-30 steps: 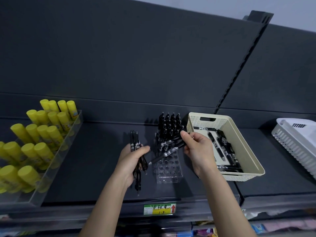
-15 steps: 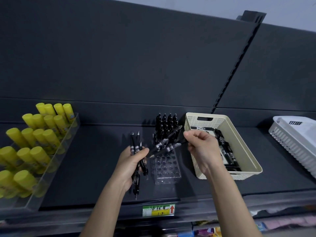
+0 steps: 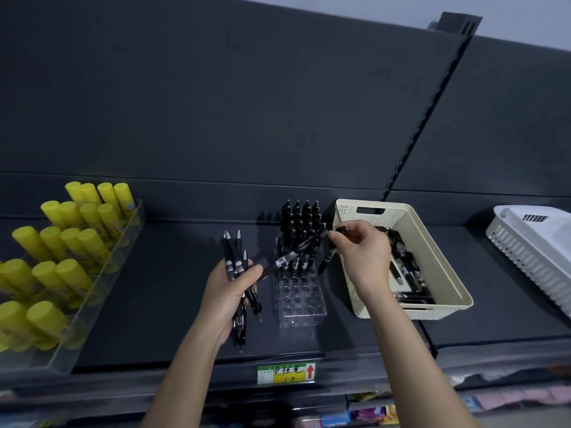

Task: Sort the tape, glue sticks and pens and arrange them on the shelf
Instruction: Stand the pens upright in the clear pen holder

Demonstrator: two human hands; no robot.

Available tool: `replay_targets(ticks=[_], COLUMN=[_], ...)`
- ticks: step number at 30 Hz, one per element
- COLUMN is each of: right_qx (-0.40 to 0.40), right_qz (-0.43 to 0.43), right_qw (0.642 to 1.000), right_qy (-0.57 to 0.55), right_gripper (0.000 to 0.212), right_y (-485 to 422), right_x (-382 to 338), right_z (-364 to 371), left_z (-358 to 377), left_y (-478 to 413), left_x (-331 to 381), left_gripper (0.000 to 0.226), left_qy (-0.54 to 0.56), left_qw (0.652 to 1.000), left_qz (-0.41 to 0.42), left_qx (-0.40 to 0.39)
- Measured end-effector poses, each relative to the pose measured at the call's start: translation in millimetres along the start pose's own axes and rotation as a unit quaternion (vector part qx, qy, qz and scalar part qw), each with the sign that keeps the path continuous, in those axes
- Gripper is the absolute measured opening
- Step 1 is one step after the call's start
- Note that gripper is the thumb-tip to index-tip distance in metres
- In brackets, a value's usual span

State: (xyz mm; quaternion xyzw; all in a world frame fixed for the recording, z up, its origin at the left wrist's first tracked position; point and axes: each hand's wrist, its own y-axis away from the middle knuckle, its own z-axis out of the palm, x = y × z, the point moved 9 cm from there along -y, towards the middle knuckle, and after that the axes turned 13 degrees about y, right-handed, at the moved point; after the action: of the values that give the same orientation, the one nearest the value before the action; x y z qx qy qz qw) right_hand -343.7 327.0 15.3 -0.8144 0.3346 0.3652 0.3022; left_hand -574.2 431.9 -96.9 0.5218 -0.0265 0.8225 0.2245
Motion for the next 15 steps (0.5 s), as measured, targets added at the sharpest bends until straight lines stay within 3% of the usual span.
replay_targets(ticks=[6,15], right_qx=[0.01,-0.044], right_qz=[0.015,0.011], right_qw=[0.999,0.998], right_qy=[-0.04,0.037], right_gripper=[0.013,0.02], right_y=[-5,11], right_x=[0,10], right_z=[-4,31], left_z=[-4,2], left_y=[2,7], left_x=[4,11], left_gripper=[0.016,0.015], left_qy=[0.014,0.045], left_qw=[1.0,0.997], left_qz=[0.024,0.055], left_qx=[0.01,-0.002])
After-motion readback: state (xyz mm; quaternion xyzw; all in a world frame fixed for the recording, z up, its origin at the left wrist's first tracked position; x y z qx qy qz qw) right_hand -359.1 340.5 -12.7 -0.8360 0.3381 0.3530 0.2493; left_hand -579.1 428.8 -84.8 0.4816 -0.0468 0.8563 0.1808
